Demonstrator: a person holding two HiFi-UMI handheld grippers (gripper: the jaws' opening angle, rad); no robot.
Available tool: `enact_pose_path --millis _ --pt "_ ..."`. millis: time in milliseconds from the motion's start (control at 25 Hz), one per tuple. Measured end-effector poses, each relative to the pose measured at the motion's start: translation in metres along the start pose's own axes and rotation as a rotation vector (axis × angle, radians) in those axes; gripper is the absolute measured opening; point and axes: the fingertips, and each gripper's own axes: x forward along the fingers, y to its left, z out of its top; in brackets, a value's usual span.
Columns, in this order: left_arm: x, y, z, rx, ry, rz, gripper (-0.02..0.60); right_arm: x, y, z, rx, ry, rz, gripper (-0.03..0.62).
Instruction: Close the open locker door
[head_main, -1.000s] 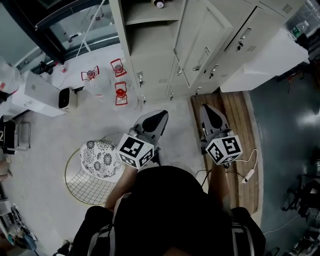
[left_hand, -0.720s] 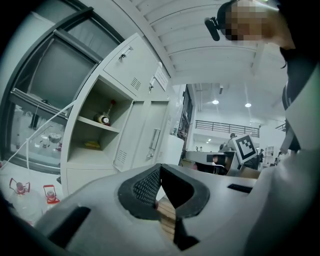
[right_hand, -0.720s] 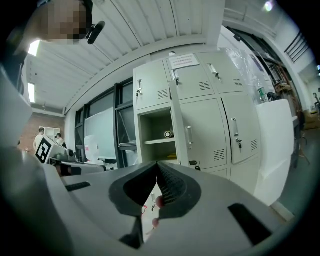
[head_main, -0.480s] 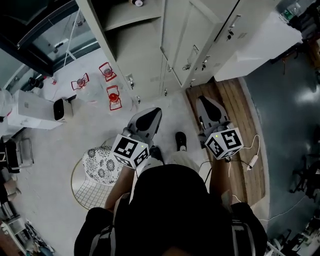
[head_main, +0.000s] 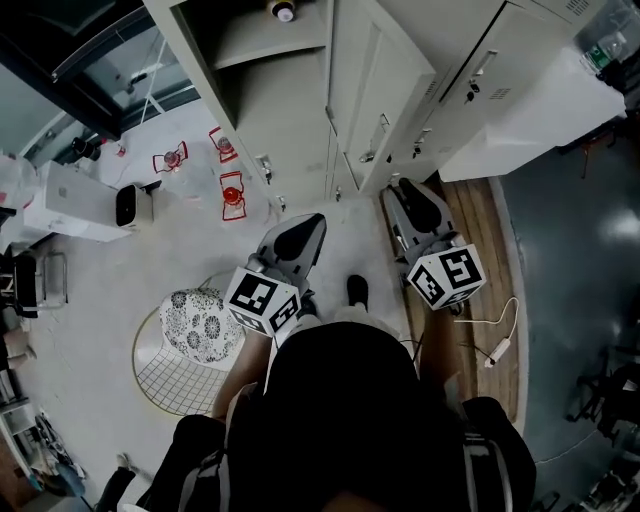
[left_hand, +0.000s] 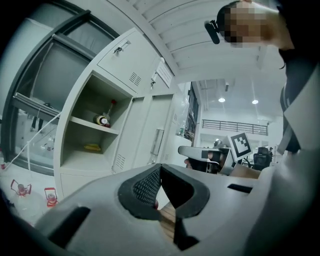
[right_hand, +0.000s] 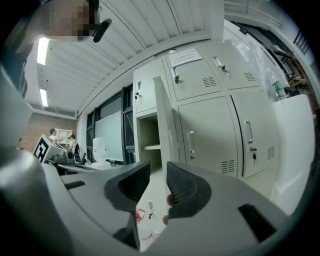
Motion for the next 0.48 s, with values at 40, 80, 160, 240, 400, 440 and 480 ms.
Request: enact_pose_path --millis 40,80,160,240,400,440,480 --pt "0.005 0.0 0.003 -0.003 -0.004 0.013 0.018 0.004 -0.004 0.002 -0.003 0.002 0.015 0.098" --pt "0.009 0.0 0.005 -0.004 -0.007 0.025 0.018 0.008 -0.009 0.004 -0.006 0.003 0.03 0.102" --pt "0.017 0.0 0.006 -0.003 -0.011 0.049 0.018 0.016 -0.017 0.007 -0.01 0.001 0.06 0.106" --pt "0.024 0.0 0.006 0.002 -0.013 0.068 0.018 0.024 -0.024 0.009 -0.018 -0.003 0.092 0.109" --pt "0.035 0.002 0.005 0.006 -0.013 0.105 0.018 0.035 -0.024 0.011 -0.073 -0.002 0.176 0.117" --pt "0.037 0.003 0.005 0.006 -0.013 0.114 0.018 0.037 -0.024 0.011 -0.078 -0.005 0.193 0.123" --pt "0.04 0.004 0.005 0.006 -0.014 0.123 0.018 0.039 -0.025 0.012 -0.079 -0.007 0.211 0.13"
